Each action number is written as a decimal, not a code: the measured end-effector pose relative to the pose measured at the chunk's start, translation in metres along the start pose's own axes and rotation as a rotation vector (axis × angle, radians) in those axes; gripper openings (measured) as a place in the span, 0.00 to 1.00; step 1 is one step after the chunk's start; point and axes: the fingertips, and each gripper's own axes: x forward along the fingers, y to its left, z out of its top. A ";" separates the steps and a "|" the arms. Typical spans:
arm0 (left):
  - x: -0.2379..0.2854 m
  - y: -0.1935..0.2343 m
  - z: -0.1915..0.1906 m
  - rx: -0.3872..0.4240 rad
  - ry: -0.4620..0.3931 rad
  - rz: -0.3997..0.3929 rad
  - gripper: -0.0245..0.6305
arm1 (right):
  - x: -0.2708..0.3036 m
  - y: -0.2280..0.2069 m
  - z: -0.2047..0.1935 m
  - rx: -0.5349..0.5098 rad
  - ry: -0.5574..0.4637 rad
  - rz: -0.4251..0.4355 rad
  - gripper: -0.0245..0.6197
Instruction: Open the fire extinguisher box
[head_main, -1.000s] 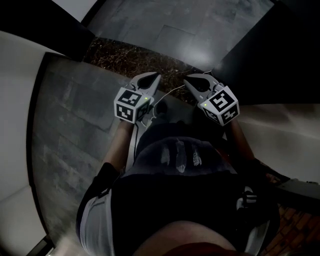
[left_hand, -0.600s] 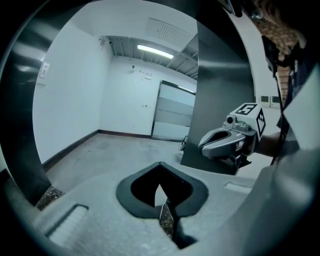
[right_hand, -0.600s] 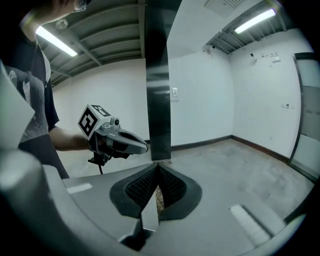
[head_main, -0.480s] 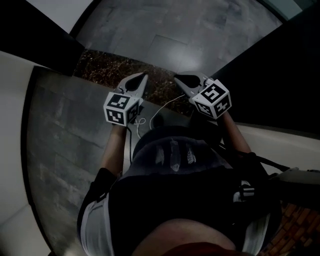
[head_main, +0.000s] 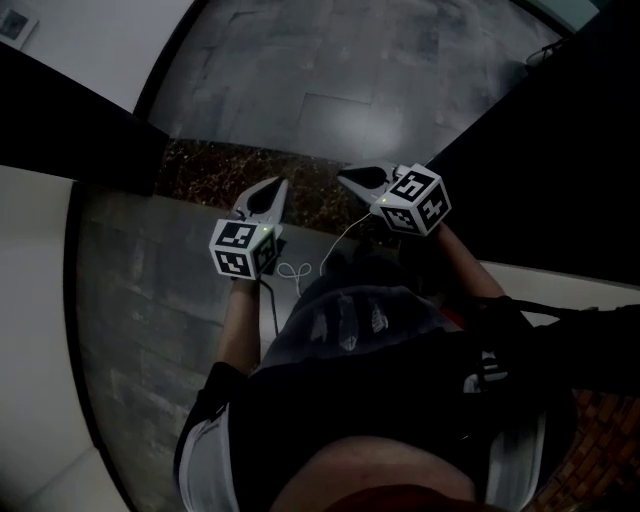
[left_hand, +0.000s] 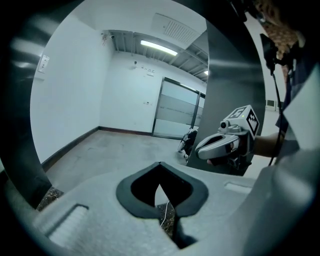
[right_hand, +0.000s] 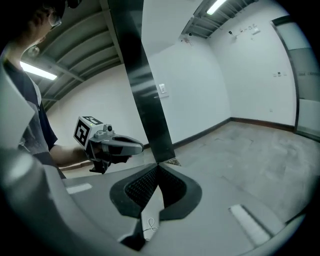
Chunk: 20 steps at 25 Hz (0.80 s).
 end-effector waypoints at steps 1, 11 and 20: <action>0.003 0.001 0.000 0.003 0.004 0.000 0.04 | 0.001 -0.003 -0.002 0.001 0.004 0.001 0.04; 0.052 -0.017 0.011 0.058 0.041 -0.027 0.04 | 0.000 -0.045 -0.011 0.052 -0.009 0.047 0.04; 0.078 -0.032 0.027 0.070 0.028 -0.037 0.04 | -0.010 -0.074 -0.016 0.104 0.008 0.027 0.04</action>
